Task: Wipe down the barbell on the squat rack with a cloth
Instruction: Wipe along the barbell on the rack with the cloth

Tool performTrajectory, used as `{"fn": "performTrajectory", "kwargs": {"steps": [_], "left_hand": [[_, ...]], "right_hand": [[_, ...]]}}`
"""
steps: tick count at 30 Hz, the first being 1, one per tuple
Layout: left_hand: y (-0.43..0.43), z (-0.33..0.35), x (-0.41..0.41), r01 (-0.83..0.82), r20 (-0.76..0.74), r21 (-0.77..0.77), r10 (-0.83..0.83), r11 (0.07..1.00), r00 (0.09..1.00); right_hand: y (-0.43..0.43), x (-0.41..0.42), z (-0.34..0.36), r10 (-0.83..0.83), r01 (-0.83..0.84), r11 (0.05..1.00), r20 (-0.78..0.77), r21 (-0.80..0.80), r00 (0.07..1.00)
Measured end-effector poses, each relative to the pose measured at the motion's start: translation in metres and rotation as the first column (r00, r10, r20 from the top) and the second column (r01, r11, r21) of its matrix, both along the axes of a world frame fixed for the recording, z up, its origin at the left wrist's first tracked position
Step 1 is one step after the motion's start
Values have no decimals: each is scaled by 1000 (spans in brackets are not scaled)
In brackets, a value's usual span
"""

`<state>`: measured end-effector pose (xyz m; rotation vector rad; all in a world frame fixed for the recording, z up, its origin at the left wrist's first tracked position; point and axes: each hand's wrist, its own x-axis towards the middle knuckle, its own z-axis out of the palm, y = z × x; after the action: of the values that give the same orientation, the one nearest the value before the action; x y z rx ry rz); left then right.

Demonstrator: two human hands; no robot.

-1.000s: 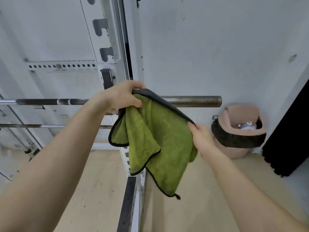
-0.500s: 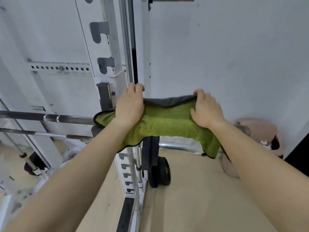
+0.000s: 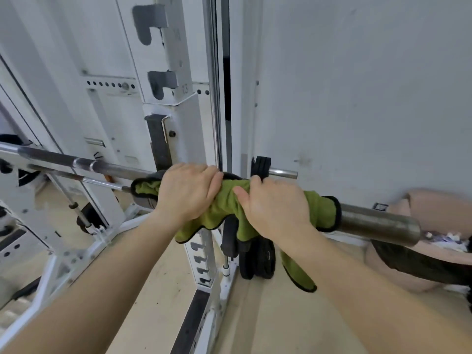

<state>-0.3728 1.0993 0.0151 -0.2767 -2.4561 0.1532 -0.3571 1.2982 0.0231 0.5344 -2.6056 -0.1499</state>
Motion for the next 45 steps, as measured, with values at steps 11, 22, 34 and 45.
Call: {"fn": "performTrajectory", "kwargs": {"steps": [11, 22, 34, 45], "left_hand": [[107, 14, -1, 54, 138, 18, -56, 998, 989], [157, 11, 12, 244, 68, 75, -249, 967, 966], [32, 4, -7, -23, 69, 58, 19, 998, 997], [182, 22, -7, 93, 330, 16, -93, 996, 939]], "right_hand": [[85, 5, -8, 3, -6, 999, -68, -42, 998], [135, 16, -14, -223, 195, 967, -171, -167, 960], [-20, -6, -2, -34, 26, 983, -43, -183, 999], [139, 17, -10, -193, 182, 972, -62, -147, 979]]}}
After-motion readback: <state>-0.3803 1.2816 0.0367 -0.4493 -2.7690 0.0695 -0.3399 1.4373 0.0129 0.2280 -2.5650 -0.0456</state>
